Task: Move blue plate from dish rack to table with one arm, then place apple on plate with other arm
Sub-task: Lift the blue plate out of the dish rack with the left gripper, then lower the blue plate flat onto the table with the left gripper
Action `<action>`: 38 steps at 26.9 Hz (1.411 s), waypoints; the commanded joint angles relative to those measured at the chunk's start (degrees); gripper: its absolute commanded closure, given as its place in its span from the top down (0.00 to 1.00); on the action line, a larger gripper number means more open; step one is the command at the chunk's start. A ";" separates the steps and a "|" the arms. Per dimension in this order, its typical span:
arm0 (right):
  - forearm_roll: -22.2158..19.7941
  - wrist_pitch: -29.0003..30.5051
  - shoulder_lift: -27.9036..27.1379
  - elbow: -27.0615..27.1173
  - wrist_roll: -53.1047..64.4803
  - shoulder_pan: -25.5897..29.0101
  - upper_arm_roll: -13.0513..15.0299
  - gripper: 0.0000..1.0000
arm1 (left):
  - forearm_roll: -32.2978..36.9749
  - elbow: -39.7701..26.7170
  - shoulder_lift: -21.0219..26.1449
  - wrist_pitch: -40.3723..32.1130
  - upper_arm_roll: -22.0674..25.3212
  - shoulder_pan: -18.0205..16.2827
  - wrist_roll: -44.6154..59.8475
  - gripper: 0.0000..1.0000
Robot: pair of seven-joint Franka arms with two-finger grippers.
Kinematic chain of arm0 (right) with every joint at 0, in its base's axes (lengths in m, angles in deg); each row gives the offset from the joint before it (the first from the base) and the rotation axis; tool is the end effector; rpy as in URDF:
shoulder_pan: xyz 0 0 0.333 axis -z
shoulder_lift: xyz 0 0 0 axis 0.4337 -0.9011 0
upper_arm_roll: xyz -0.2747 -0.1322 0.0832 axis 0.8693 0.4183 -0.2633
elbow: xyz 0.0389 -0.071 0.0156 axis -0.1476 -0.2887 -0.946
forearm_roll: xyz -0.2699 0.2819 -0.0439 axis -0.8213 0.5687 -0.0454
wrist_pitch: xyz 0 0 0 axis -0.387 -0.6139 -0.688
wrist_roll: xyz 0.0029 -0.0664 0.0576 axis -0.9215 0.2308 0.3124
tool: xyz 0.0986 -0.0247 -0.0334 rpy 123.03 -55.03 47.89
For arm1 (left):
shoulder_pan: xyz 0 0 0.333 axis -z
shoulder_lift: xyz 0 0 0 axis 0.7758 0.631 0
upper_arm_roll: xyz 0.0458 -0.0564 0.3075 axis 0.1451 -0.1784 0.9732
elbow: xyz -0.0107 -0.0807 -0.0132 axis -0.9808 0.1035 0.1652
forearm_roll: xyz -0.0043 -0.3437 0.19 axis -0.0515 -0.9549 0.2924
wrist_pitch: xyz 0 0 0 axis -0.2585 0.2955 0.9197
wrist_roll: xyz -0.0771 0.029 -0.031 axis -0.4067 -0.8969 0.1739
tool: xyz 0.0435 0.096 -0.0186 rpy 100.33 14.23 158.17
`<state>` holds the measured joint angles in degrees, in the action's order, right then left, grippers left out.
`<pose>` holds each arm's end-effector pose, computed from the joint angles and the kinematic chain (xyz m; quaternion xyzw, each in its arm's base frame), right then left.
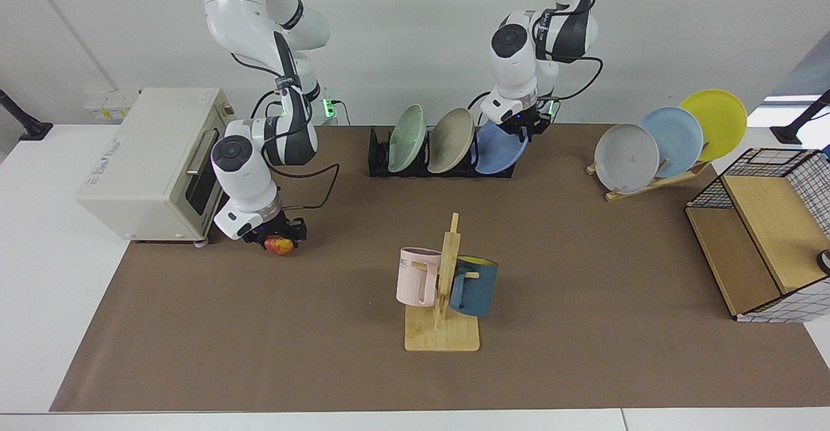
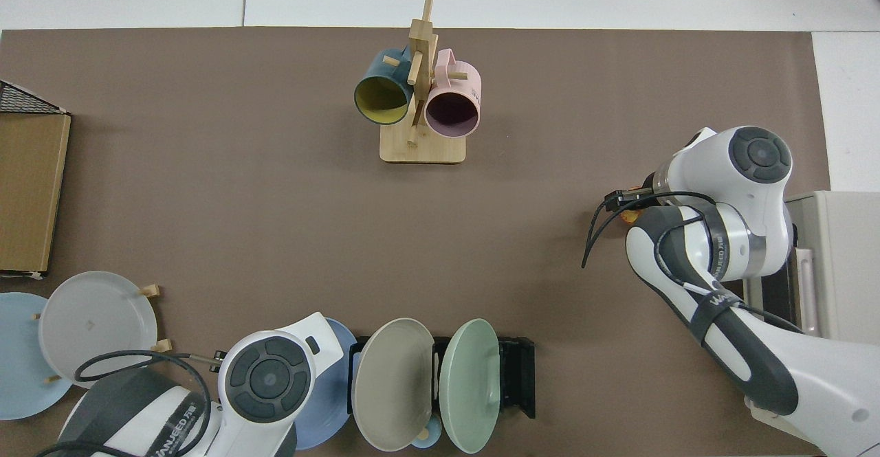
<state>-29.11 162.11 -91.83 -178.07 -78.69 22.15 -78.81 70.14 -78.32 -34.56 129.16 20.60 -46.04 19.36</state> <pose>0.5966 0.0378 0.3036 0.9997 0.0237 0.0022 0.0085 0.3491 -0.1930 0.3972 -0.9725 0.1464 0.0794 0.1630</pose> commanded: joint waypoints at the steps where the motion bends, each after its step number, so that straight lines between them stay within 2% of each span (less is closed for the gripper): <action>1: -0.98 -0.22 0.84 0.49 -1.18 0.03 -0.31 0.16 | -0.63 1.11 -0.09 -0.70 -0.26 -0.36 0.31 0.00; 19: -0.36 -0.57 1.19 1.10 -1.18 -0.58 -0.31 0.17 | 4.90 10.78 -0.09 -11.07 -0.87 -0.79 0.13 0.00; 23: -0.28 -0.66 1.54 1.02 -1.18 -0.67 -0.31 0.17 | 6.31 11.74 -0.09 -11.34 -0.52 -1.06 -0.04 0.00; 29: -0.28 -0.66 1.54 1.02 -1.18 -0.67 -0.31 0.17 | 7.45 18.32 1.66 -11.07 -0.43 -6.76 -0.48 0.00; 32: -0.19 -0.66 1.54 1.02 -1.18 -0.67 -0.31 0.17 | 7.45 25.35 5.96 -11.33 -0.34 -10.72 -0.48 0.00; 36: -0.19 -0.66 1.54 1.02 -1.18 -0.67 -0.31 0.18 | 6.58 30.90 10.88 -10.90 0.00 -12.48 -0.48 0.00; 38: -0.19 -0.66 1.54 1.11 -1.18 -0.67 -0.31 0.18 | 6.23 31.35 11.42 -10.46 0.36 -12.66 -0.57 0.00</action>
<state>-29.08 162.07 -91.10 -176.91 -78.69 21.36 -78.91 76.55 -53.65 -29.82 119.40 20.92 -57.28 18.61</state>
